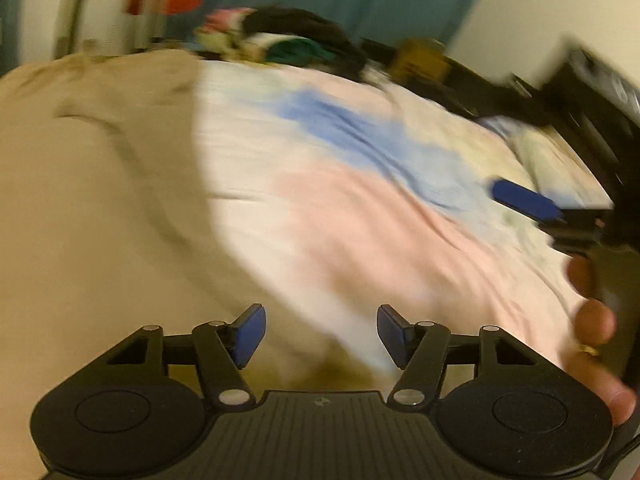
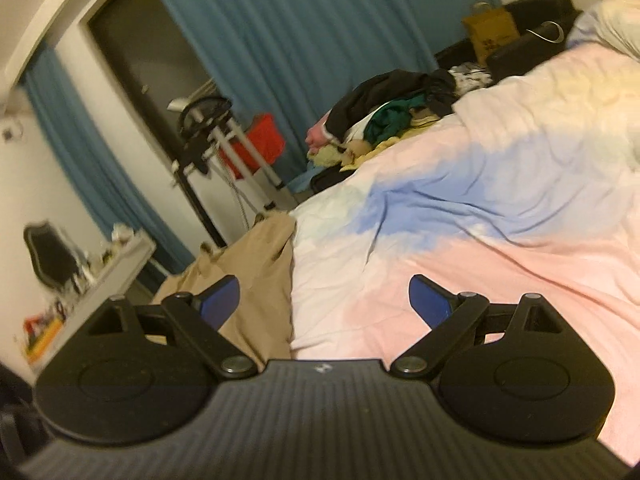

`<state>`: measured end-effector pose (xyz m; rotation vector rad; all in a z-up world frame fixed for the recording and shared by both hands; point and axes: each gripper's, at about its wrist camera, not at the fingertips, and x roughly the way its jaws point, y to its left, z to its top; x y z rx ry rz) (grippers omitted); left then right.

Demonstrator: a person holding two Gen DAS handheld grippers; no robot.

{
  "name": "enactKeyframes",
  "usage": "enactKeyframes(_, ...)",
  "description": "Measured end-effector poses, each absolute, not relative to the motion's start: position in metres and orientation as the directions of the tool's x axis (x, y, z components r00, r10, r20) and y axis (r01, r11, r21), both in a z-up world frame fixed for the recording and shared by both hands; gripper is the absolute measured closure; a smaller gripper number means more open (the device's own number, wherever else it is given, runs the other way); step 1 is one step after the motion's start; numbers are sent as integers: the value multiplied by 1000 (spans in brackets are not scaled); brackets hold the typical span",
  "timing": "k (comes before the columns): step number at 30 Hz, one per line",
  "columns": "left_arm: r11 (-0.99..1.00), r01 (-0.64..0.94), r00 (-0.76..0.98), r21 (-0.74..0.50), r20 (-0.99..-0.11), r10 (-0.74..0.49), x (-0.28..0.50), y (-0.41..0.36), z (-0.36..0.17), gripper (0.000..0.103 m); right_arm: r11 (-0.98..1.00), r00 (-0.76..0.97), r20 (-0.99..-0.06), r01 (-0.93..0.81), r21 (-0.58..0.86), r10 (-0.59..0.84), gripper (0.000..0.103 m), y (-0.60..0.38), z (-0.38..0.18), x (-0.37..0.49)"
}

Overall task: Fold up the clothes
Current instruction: 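Grasp the opposite side edge of the shirt with the left gripper, then fold that side over the middle and open the left gripper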

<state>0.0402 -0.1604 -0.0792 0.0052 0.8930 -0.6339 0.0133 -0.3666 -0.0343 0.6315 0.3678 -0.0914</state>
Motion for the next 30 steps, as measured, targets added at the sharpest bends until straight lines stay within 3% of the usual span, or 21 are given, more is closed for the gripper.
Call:
enactKeyframes(5, 795, 586, 397, -159, -799, -453, 31, -211, -118, 43, 761, 932, -362, 236, 604, -3, 10, -384, -46, 10)
enactKeyframes(7, 801, 582, 391, -144, -814, -430, 32, -211, -130, 53, 749, 927, -374, 252, 613, -6, 10, -388, -51, 11)
enactKeyframes(8, 803, 581, 401, -133, -812, -425, 32, -208, -132, 63, 743, 925, -380, 260, 617, -7, 10, -390, -54, 12)
enactKeyframes(9, 805, 579, 407, -130, -809, -423, 32, -205, -134, 82, 735, 923, -385, 265, 624, -6, 10, -391, -56, 13)
enactKeyframes(10, 807, 572, 404, -143, -807, -430, 33, -200, -132, 87, 729, 922, -387, 268, 630, -5, 10, -392, -58, 13)
enactKeyframes(13, 808, 549, 390, -212, -791, -472, 35, -181, -122, 89, 729, 924, -383, 264, 631, -3, 10, -390, -58, 13)
enactKeyframes(19, 757, 503, 384, -417, -676, -628, 33, -101, -56, 90, 769, 929, -369, 254, 587, -26, 10, -380, -50, 10)
enactKeyframes(23, 757, 423, 424, -498, -629, -651, 27, -31, -26, 90, 797, 924, -382, 235, 556, -6, 10, -367, -46, 16)
enactKeyframes(30, 803, 206, 423, -559, -689, -589, 22, 60, -56, 91, 877, 909, -415, 160, 452, 48, 10, -325, -38, 24)
